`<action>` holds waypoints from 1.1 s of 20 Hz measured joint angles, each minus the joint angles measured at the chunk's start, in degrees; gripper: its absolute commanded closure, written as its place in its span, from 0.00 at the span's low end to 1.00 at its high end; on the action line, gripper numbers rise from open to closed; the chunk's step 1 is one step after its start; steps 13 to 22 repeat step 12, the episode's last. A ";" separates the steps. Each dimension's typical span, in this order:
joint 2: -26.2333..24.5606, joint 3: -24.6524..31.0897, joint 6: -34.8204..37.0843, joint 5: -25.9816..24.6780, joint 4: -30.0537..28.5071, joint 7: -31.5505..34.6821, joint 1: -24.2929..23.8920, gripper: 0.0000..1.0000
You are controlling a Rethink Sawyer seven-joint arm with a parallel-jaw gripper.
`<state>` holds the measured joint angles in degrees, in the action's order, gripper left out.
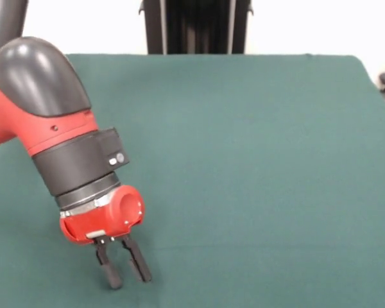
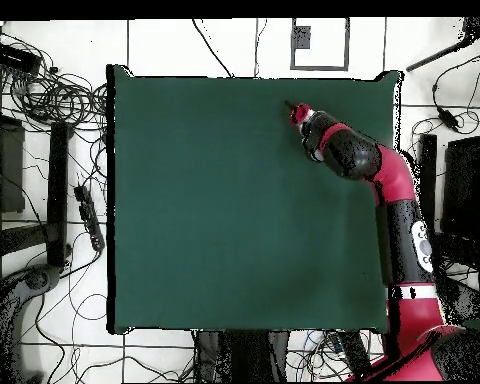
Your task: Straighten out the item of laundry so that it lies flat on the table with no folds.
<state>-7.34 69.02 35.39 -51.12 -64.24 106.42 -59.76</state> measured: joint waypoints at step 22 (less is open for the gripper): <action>4.22 -7.75 -18.05 -5.66 -3.19 -5.23 4.08 0.00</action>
